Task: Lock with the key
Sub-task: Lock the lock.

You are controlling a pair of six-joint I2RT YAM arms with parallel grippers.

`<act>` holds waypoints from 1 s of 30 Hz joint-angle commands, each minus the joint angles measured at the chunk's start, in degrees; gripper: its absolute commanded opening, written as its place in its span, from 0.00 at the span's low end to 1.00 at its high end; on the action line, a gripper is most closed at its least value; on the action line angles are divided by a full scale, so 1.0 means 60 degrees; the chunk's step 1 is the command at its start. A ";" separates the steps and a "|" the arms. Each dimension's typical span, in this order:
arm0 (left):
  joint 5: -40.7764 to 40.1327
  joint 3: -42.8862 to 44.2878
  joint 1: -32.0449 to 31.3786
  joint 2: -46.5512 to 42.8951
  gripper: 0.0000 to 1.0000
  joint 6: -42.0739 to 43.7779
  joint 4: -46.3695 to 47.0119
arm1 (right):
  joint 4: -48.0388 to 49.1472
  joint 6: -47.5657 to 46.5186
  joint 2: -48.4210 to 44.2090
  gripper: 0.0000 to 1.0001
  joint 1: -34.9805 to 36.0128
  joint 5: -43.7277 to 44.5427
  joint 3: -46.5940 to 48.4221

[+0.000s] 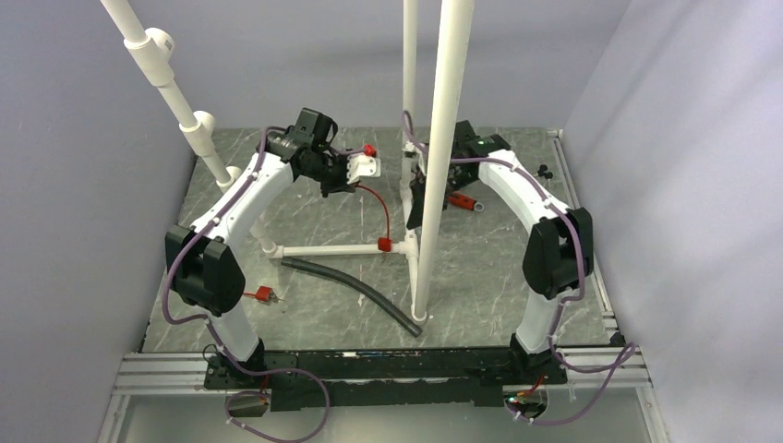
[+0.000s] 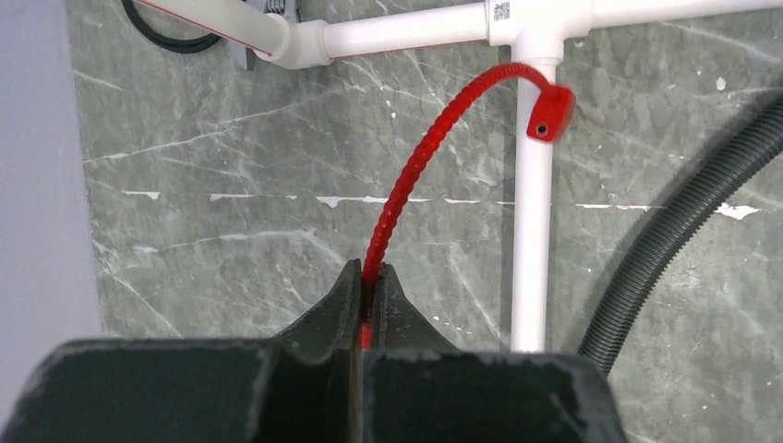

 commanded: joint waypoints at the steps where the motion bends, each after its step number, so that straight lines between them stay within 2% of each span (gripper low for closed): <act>1: 0.0783 0.0518 0.0088 -0.0657 0.00 -0.0849 0.0155 | 0.2363 0.0633 -0.1285 0.75 -0.0567 -0.0776 -0.0874; 6: 0.0576 0.1172 0.0087 -0.0608 0.00 -0.1388 -0.0089 | 0.5513 0.1541 -0.2519 0.80 -0.1018 -0.0889 -0.2858; 9: 0.0698 0.1502 0.0087 -0.0597 0.00 -0.1699 -0.0202 | 0.6656 0.1585 -0.3008 0.83 -0.1048 -0.0954 -0.3931; 20: 0.1166 0.1997 0.0087 -0.0764 0.00 -0.2783 0.0118 | 0.7689 0.0921 -0.3022 0.85 -0.1036 -0.1634 -0.4829; 30: 0.1575 0.2154 0.0116 -0.0986 0.00 -0.3664 0.0442 | 0.8283 0.1024 -0.2966 0.83 -0.0975 -0.2124 -0.5186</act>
